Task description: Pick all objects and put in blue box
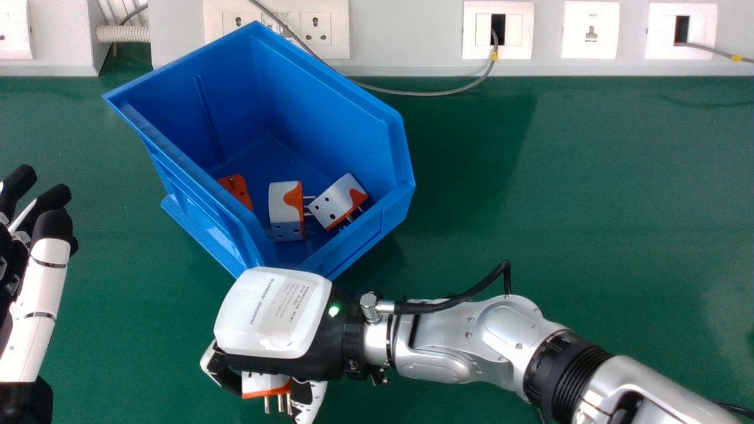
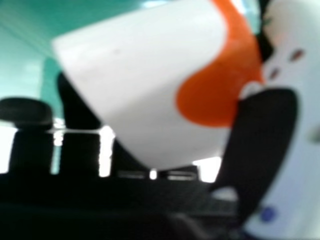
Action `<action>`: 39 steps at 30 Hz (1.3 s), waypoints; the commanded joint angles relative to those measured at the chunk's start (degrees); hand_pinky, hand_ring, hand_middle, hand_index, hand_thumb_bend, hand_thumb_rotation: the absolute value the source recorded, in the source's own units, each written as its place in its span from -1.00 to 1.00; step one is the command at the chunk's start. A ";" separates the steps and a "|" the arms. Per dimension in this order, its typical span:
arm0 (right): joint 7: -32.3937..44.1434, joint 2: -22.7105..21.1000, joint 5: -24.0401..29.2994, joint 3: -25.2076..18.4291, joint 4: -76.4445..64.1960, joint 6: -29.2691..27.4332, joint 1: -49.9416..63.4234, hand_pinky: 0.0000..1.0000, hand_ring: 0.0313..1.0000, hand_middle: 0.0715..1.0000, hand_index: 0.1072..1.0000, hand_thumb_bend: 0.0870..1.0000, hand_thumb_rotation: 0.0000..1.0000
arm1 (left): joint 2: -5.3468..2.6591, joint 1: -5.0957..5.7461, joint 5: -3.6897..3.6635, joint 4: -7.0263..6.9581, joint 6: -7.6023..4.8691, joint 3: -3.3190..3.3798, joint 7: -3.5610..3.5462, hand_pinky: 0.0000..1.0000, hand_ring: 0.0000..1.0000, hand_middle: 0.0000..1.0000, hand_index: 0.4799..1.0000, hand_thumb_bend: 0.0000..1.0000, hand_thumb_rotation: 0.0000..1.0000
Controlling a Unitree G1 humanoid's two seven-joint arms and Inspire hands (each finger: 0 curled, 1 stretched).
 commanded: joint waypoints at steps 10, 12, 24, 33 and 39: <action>2.26 -2.32 3.58 -3.43 -10.22 -1.19 1.51 -0.84 -0.85 -0.33 -0.19 -0.05 -0.99 | 0.67 -0.31 -0.17 -0.32 -1.20 0.53 0.12 0.74 0.79 0.74 0.64 0.13 0.43; 3.40 -3.04 4.47 -4.42 -12.95 -1.36 2.50 -0.68 -0.69 -0.27 -0.16 -0.06 -1.00 | 0.70 -0.33 -0.15 -0.50 -0.99 0.49 0.16 0.74 0.79 0.74 0.63 0.13 0.43; 14.38 -6.79 13.44 -10.83 -27.80 -2.16 8.59 -0.35 -0.34 -0.11 -0.13 -0.09 -1.00 | 1.55 -1.14 -0.75 0.42 -1.01 0.85 -0.06 0.74 0.78 0.73 0.62 0.14 0.42; 24.00 -10.16 22.39 -16.54 -40.40 -2.33 13.15 -0.31 -0.26 -0.11 -0.16 -0.09 -1.00 | 2.13 -1.49 -2.72 0.90 -1.61 1.38 -1.04 0.75 0.79 0.74 0.63 0.14 0.42; 26.30 -12.07 24.92 -19.52 -45.79 -3.18 16.14 -0.29 -0.24 -0.11 -0.17 -0.09 -1.00 | 2.43 -2.15 -3.13 1.67 -1.83 1.61 -1.54 0.76 0.80 0.75 0.66 0.14 0.42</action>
